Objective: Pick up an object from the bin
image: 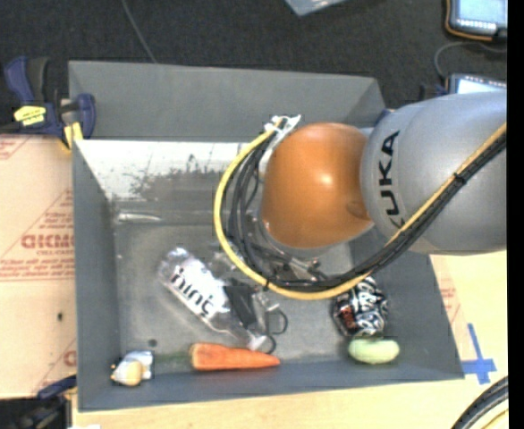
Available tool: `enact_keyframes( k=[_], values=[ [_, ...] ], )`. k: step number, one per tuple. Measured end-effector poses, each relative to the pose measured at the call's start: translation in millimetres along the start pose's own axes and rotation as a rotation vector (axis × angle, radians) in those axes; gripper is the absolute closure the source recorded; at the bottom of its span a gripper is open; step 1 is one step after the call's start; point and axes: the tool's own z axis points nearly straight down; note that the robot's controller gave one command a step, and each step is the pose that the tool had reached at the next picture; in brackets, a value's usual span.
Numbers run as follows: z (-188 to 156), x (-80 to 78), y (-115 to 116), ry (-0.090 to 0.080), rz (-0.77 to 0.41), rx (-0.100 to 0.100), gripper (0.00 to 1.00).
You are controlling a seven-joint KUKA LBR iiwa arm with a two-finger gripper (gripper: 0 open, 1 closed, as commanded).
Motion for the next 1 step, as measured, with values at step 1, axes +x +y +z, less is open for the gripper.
enact_keyframes(
  k=[1],
  values=[
    [31.3, -13.9, -5.6, 0.002, -0.285, -0.001, 0.0]
  ],
)
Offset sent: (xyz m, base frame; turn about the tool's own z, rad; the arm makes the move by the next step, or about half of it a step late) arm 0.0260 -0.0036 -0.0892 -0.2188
